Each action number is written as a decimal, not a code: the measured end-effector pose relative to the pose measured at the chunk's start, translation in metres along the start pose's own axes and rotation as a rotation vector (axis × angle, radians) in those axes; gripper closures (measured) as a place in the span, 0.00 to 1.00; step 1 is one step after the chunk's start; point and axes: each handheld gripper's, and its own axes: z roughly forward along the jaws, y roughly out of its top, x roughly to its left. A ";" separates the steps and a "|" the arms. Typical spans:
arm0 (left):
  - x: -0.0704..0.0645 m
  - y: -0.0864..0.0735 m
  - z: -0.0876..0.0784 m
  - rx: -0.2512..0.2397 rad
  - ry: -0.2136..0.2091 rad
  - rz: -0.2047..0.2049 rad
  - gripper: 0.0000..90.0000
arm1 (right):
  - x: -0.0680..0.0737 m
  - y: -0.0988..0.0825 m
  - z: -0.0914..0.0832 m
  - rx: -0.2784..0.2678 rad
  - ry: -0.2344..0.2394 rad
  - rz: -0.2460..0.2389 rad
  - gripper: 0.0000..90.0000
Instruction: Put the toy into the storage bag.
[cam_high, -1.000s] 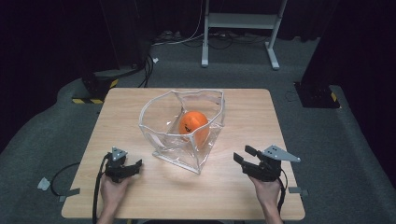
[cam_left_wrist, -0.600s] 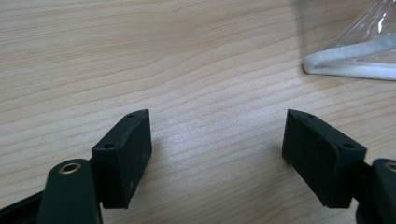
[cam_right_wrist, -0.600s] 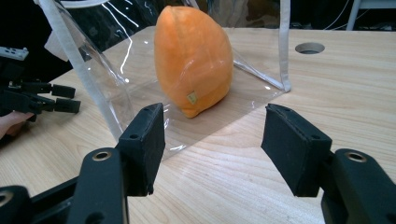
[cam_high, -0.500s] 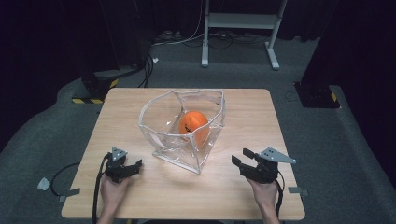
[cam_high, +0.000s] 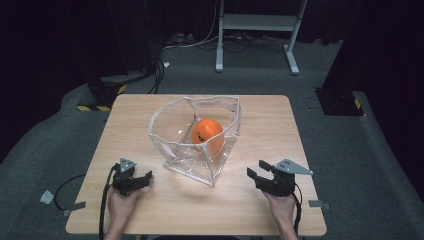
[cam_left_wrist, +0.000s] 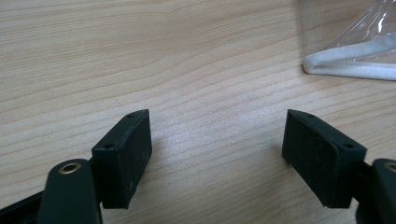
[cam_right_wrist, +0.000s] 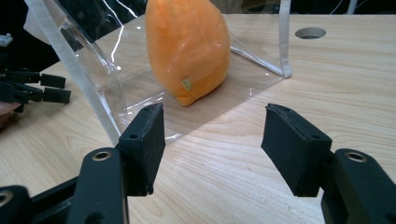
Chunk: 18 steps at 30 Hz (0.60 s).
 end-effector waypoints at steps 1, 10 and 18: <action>0.000 0.000 0.000 0.000 0.000 0.000 0.27 | 0.000 0.000 0.001 0.002 -0.002 -0.001 0.43; 0.000 0.000 0.000 0.003 -0.001 0.002 0.27 | -0.004 -0.005 0.006 0.018 -0.020 0.002 0.43; 0.000 0.000 0.000 0.000 0.000 -0.001 0.27 | -0.006 -0.008 0.010 0.034 -0.039 0.000 0.43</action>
